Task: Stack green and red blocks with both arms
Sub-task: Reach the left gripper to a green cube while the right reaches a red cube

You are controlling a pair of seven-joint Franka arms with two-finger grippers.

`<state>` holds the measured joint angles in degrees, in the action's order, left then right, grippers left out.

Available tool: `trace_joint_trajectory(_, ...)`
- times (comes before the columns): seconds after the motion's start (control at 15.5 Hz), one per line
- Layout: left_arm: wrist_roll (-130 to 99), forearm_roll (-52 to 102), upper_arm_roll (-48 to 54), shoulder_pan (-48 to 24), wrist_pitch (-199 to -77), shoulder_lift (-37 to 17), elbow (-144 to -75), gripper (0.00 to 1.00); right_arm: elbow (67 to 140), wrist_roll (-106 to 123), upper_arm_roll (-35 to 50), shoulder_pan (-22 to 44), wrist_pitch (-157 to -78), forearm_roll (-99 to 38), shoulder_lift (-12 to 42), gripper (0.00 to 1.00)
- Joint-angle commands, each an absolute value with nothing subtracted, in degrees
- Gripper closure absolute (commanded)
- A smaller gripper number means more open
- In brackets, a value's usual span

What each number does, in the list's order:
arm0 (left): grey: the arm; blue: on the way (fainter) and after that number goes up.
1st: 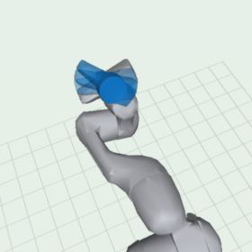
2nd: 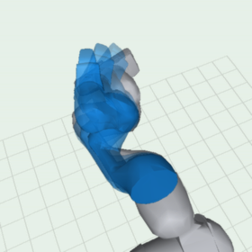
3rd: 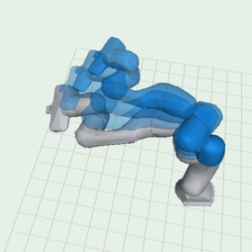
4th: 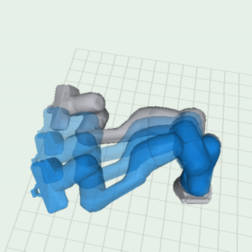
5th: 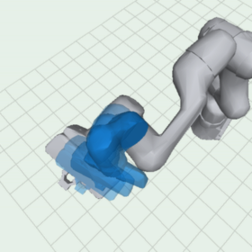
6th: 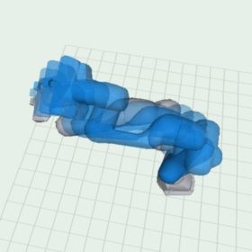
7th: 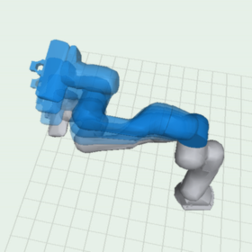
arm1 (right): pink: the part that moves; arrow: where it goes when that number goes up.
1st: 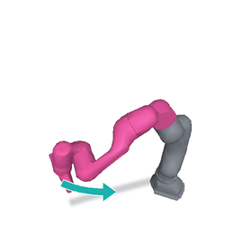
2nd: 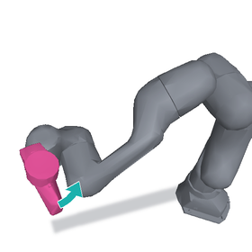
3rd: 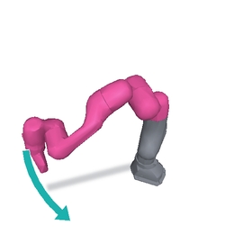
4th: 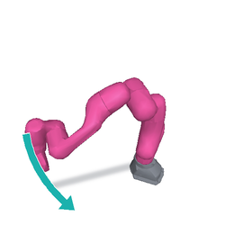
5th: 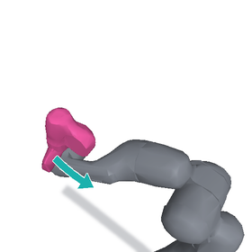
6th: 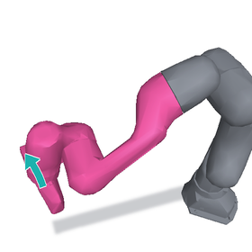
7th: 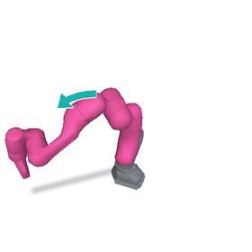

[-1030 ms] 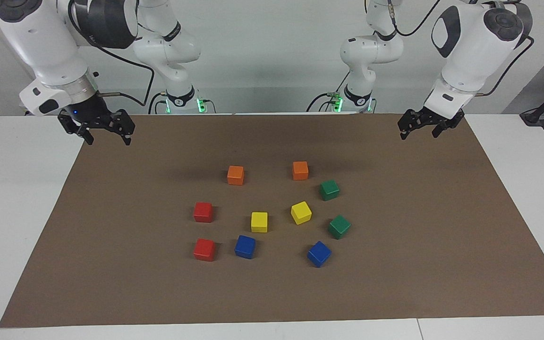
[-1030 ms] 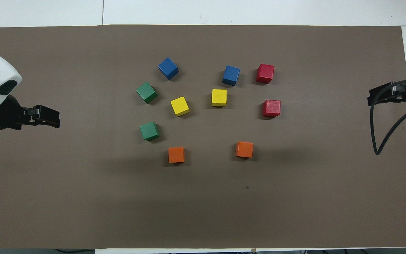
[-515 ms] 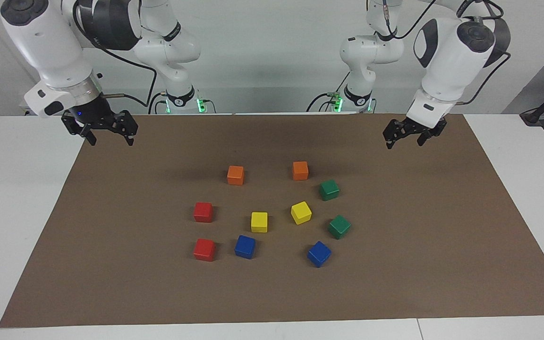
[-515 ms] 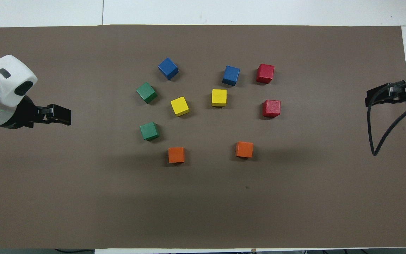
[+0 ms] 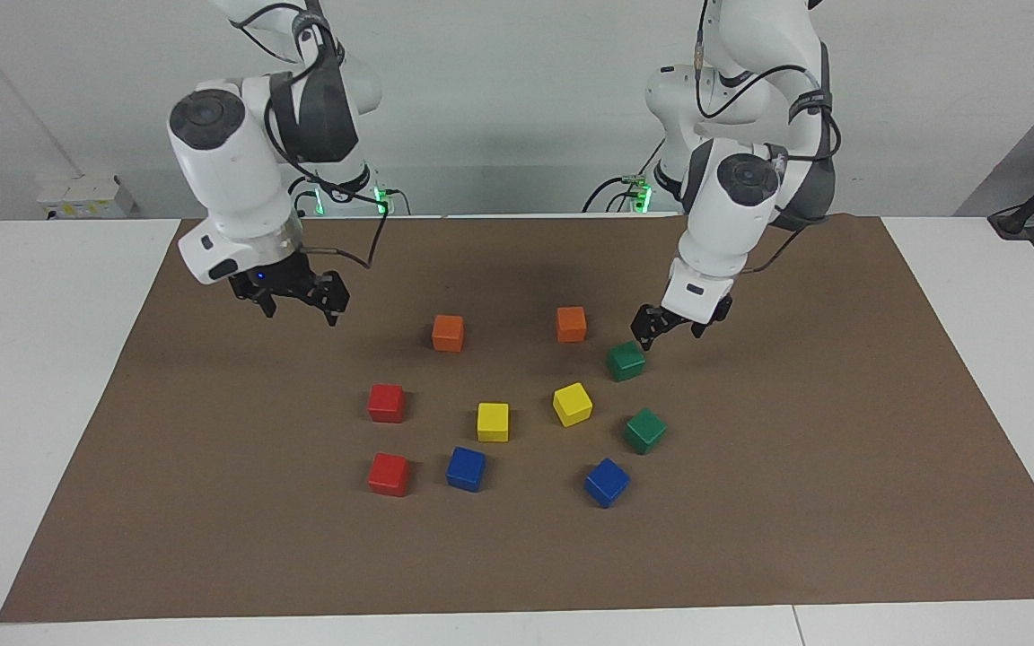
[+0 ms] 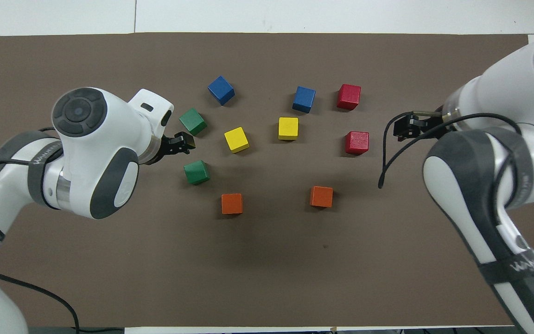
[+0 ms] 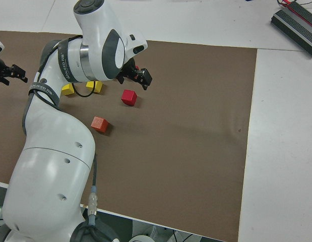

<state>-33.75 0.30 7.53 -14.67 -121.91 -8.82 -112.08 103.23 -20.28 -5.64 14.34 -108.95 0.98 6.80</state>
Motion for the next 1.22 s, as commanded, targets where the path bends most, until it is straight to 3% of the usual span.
trace_joint_trajectory(0.0, -36.6, 0.2, 6.8, -16.0, -125.7, -8.9, -114.7, 0.00, 106.5, -23.2, -5.6, 15.0, -117.0, -1.1, 10.1, 0.00)
trace_joint_trajectory(0.45, -40.6, 0.2, 6.7, -19.5, -131.8, -13.4, -117.1, 0.00, 106.1, -29.2, -5.6, 18.0, -125.9, -4.7, 17.4, 0.00)
trace_joint_trajectory(0.9, -41.4, 0.2, 6.7, -20.3, -135.2, -13.8, -121.0, 0.02, 108.5, -29.1, -5.6, 19.6, -130.2, -4.7, 20.0, 0.00)
trace_joint_trajectory(0.97, -43.0, 0.2, 6.6, -20.6, -135.2, -13.9, -121.1, 0.18, 108.9, -28.7, -5.6, 19.6, -130.2, -4.7, 19.9, 0.00)
trace_joint_trajectory(1.03, -44.3, 0.2, 6.7, -20.8, -135.2, -13.9, -121.1, 0.41, 109.1, -27.9, -5.6, 19.6, -130.3, -4.7, 19.9, 0.00)
trace_joint_trajectory(1.09, -45.9, 0.2, 6.7, -21.2, -135.2, -13.9, -121.1, 0.76, 109.3, -27.0, -5.6, 19.4, -130.4, -4.7, 19.8, 0.00)
trace_joint_trajectory(1.16, -47.2, 0.1, 6.7, -21.3, -134.9, -13.9, -120.9, 1.00, 109.8, -26.8, -5.6, 19.3, -130.6, -4.7, 19.7, 0.00)
